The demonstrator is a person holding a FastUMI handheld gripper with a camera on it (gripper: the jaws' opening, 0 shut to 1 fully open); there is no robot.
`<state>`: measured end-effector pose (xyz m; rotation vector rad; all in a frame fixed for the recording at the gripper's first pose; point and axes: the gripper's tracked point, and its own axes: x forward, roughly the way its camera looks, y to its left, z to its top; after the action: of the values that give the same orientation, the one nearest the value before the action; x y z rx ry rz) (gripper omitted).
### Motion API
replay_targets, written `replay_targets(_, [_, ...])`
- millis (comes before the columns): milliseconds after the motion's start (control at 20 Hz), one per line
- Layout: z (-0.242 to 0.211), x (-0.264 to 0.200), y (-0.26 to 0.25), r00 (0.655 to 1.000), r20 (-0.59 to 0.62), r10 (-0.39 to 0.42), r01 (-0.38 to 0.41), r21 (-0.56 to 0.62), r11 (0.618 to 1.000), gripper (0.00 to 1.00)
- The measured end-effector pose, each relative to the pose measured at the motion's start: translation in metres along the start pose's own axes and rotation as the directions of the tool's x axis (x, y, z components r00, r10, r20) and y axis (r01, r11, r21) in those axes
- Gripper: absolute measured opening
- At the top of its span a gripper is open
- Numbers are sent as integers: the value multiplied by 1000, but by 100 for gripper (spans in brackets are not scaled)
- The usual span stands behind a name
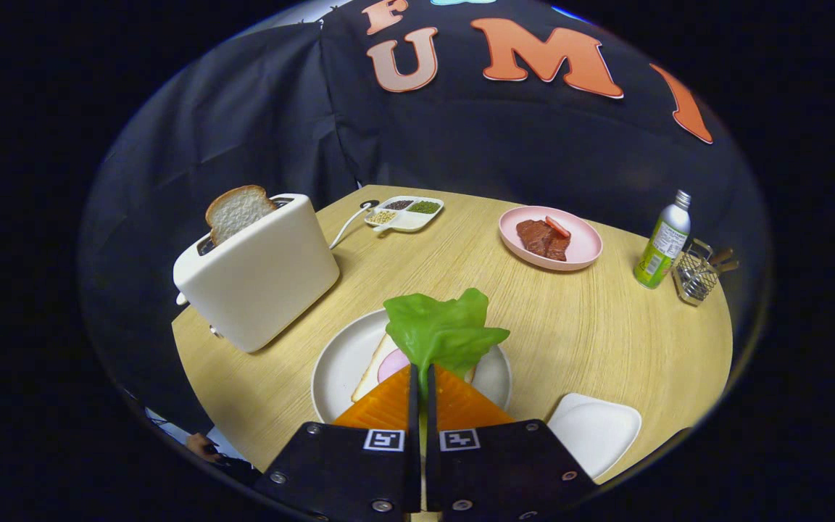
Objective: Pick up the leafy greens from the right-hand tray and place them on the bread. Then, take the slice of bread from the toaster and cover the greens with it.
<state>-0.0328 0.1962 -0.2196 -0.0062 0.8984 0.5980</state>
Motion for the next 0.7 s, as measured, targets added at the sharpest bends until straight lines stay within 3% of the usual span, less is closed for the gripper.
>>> replay_targets(450, [-13,19,29,992,-45,116,-116,4,993,4])
replay_targets(700, [-27,30,12,994,-98,57,-58,-7,998,4])
